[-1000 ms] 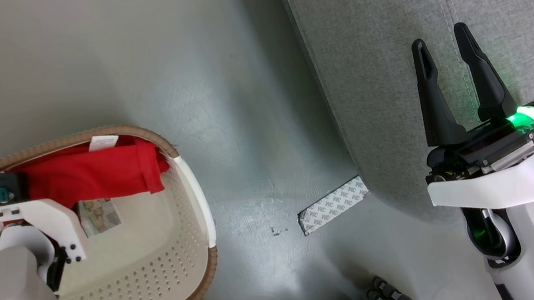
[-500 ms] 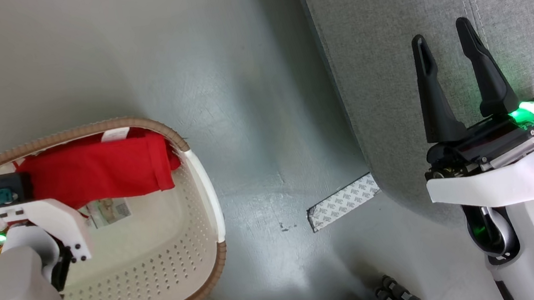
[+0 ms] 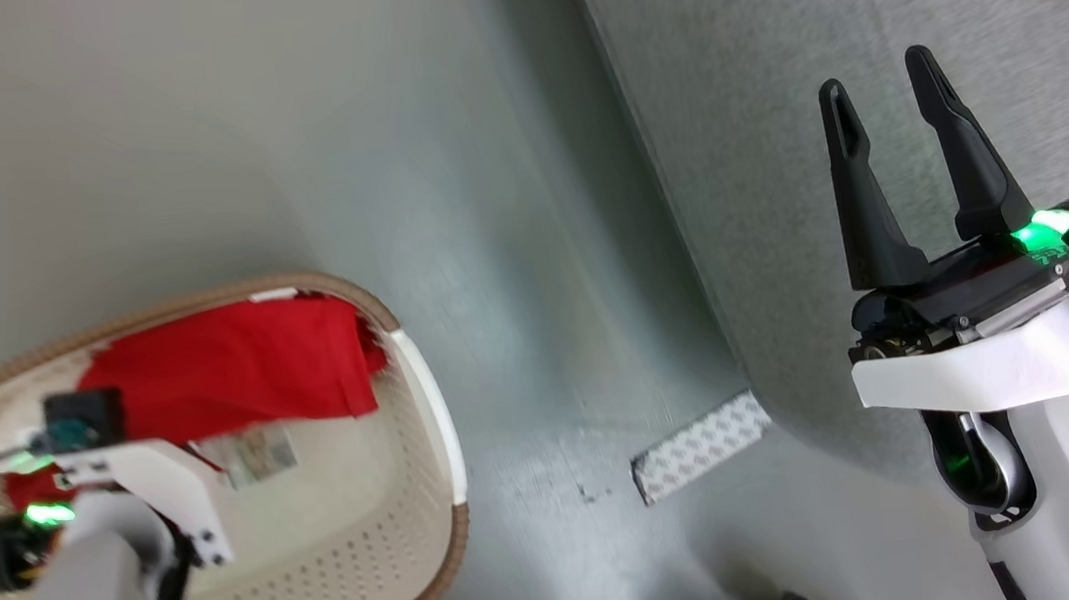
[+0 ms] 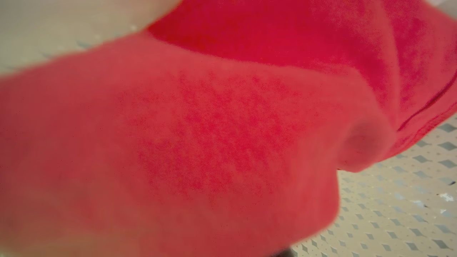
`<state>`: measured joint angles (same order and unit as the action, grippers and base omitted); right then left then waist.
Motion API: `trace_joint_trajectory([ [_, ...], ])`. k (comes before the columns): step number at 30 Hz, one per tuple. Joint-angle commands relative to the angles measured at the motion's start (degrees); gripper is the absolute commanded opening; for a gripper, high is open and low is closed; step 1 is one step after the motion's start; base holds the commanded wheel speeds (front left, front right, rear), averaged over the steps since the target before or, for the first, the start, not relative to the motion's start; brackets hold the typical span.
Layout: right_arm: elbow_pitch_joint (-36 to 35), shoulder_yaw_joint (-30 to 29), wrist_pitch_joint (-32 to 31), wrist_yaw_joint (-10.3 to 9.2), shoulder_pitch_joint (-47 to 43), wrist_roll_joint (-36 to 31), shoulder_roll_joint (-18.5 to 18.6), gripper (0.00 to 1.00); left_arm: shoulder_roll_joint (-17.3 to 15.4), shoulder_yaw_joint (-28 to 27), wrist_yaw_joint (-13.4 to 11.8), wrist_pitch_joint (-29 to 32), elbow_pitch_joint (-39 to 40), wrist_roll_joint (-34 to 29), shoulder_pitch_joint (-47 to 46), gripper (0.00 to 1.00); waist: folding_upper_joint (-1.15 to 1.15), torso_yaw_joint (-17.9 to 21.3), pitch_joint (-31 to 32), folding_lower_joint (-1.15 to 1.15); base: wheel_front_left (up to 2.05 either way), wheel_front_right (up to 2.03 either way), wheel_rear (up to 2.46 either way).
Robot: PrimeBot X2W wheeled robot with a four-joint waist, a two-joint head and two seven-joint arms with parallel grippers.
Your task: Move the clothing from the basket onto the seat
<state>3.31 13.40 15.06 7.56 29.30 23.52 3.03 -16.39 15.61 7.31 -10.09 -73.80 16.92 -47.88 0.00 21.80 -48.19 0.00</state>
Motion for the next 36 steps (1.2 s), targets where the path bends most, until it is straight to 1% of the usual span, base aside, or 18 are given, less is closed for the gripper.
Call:
trace_joint_trajectory([
  [1,0.4,-0.3,0.1,-0.15,-0.1,-0.5,-0.1,1.0,0.6,0.5,0.1,-0.9,-0.1,0.5,1.4,0.0,0.0,-0.9,3.3,0.0,0.0,0.0,0.0],
  [10,2.7,-0.8,0.2,-0.15,-2.5,-0.7,2.4,1.0,5.4,4.3,0.2,-3.9,0.8,2.6,7.7,0.0,0.0,-4.7,14.6,0.0,0.0,0.0,0.0],
  [17,4.8,-1.2,0.1,-0.15,-5.4,0.0,4.6,1.0,7.7,8.5,0.1,-5.0,4.3,4.7,12.9,0.0,0.0,-8.5,23.5,0.0,0.0,0.0,0.0],
  [19,5.4,-1.2,0.1,-0.15,-6.4,0.2,5.3,1.0,7.9,10.0,0.1,-5.1,5.7,5.2,14.5,0.0,0.0,-9.6,26.1,0.0,0.0,0.0,0.0],
  [24,6.7,-1.0,0.1,-0.15,-8.9,0.4,6.9,1.0,7.6,11.7,0.1,-5.1,12.1,6.3,18.9,0.0,0.0,-12.3,32.8,0.0,0.0,0.0,0.0],
  [29,7.8,-1.2,0.1,-0.15,-11.7,0.9,8.1,1.0,7.3,12.0,0.1,-5.1,18.4,6.4,22.9,0.0,0.0,-14.7,38.8,0.0,0.0,0.0,0.0],
  [36,8.8,-0.7,0.1,-0.15,-15.0,1.5,9.0,1.0,6.9,11.3,0.1,-5.1,27.1,4.7,26.5,0.0,0.0,-17.6,45.0,0.0,0.0,0.0,0.0],
])
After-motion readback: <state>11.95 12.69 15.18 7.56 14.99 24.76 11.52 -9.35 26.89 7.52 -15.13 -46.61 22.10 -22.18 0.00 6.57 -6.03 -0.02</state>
